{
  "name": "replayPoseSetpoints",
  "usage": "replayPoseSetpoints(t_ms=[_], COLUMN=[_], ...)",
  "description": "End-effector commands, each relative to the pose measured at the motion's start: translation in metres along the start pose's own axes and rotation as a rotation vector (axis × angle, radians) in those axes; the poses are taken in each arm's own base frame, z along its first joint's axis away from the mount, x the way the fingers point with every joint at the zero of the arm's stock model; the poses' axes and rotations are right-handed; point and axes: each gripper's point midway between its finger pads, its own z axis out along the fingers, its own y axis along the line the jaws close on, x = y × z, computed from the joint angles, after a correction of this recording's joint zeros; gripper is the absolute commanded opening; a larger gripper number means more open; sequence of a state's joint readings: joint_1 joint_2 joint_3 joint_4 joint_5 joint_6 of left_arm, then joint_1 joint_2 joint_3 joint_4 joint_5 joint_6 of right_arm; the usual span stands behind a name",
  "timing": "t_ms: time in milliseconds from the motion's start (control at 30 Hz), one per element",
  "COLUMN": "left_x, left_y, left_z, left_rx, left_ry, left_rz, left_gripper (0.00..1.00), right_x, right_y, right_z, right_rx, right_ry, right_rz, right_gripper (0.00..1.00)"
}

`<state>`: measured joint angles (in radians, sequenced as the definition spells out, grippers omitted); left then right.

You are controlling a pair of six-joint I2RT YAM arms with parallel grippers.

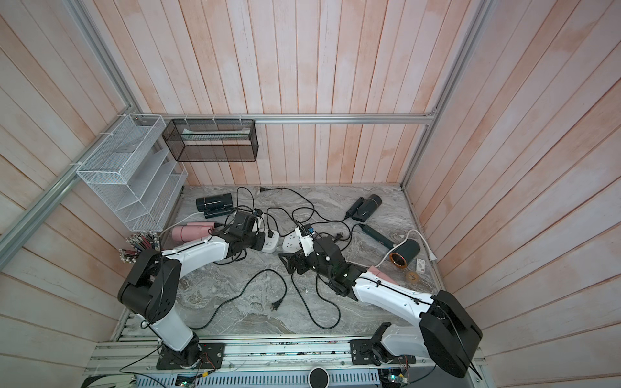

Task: Charge the blow dryers
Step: Insert the plug into the socket.

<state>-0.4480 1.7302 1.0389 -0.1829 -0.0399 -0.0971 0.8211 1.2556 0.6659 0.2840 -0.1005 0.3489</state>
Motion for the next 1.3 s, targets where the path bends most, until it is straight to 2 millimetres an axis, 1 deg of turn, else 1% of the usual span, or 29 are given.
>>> replayPoseSetpoints(t_ms=[0,133,300,500,600,667,767,867,933,1067,1167,1267], left_x=[0.023,0.015,0.01,0.015,0.015,0.014,0.009,0.002,0.0,0.008,0.016,0.02], left_y=[0.003,0.007,0.007,0.006,0.007,0.007,0.006,0.005,0.003,0.005,0.005,-0.001], left_z=[0.011,0.011,0.007,0.008,0.007,0.005,0.0,-0.008,-0.015,-0.028,-0.044,-0.061], left_rx=[-0.025,-0.046,-0.044,-0.034,-0.034,-0.031,-0.024,-0.018,-0.009,-0.017,-0.002,0.04], left_ry=[0.105,0.096,0.087,0.097,0.097,0.092,0.08,0.06,0.05,0.06,0.05,0.027], left_rz=[0.051,0.067,0.062,0.046,0.028,0.027,0.025,-0.01,-0.025,-0.074,-0.12,-0.175], left_gripper=[0.09,0.09,0.09,0.09,0.15,0.17,0.22,0.28,0.34,0.38,0.4,0.45], right_x=[0.004,0.006,0.009,0.008,0.008,0.008,0.008,0.008,0.007,0.008,0.007,0.009], right_y=[-0.007,-0.008,-0.009,-0.008,-0.008,-0.008,-0.007,-0.007,-0.008,-0.009,-0.01,-0.011], right_z=[-0.003,-0.005,-0.004,-0.003,-0.003,-0.004,-0.004,-0.005,-0.006,-0.007,-0.01,-0.013], right_rx=[0.027,0.029,0.03,0.026,0.025,0.024,0.022,0.024,0.027,0.033,0.042,0.05], right_ry=[0.0,0.001,0.005,0.006,0.005,0.005,0.005,0.003,0.004,0.005,0.002,0.007], right_rz=[0.015,0.018,0.023,0.021,0.023,0.024,0.026,0.025,0.025,0.026,0.025,0.024], right_gripper=[0.96,0.96,0.96,0.96,0.96,0.96,0.95,0.95,0.95,0.94,0.94,0.93])
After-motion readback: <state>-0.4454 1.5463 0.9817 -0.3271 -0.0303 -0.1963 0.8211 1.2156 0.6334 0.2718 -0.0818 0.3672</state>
